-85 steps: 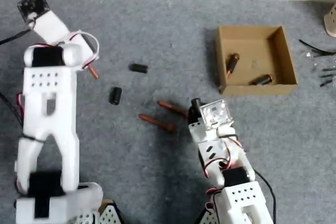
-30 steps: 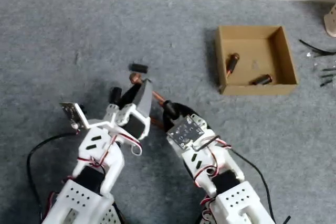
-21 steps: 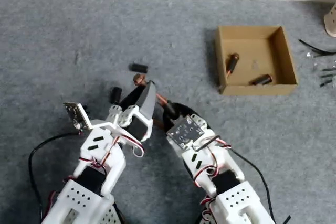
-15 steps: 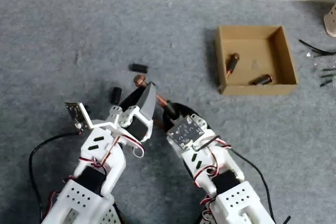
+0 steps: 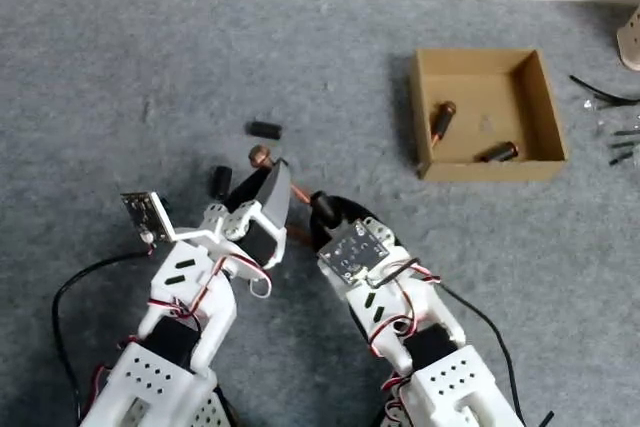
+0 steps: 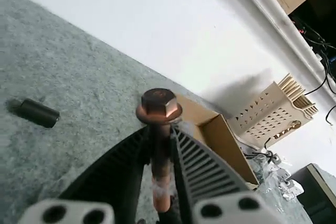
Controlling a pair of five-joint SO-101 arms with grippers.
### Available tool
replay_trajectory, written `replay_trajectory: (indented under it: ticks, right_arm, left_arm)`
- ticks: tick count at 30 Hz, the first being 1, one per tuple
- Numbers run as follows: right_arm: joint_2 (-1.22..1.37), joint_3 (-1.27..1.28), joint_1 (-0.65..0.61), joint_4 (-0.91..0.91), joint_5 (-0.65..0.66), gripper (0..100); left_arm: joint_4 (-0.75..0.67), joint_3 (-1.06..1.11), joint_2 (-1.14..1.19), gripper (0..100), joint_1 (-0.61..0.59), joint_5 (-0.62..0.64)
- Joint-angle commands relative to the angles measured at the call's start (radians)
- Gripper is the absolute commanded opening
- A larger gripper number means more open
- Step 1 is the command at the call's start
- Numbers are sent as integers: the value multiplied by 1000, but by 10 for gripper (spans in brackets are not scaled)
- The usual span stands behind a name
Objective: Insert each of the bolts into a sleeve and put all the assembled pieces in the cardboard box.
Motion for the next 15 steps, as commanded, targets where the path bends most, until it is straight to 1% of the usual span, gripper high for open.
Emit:
replay_trajectory:
  ticks: [1,9,15]
  right_arm:
    - [-18,104,-13,-36,14,5]
    - [-18,108,-39,-36,12,5]
    - [-18,108,-36,-36,14,5]
  left_arm:
    - [-2,24,-10,6,28,9]
    - [2,24,-10,6,28,11]
    - [6,24,-10,6,42,11]
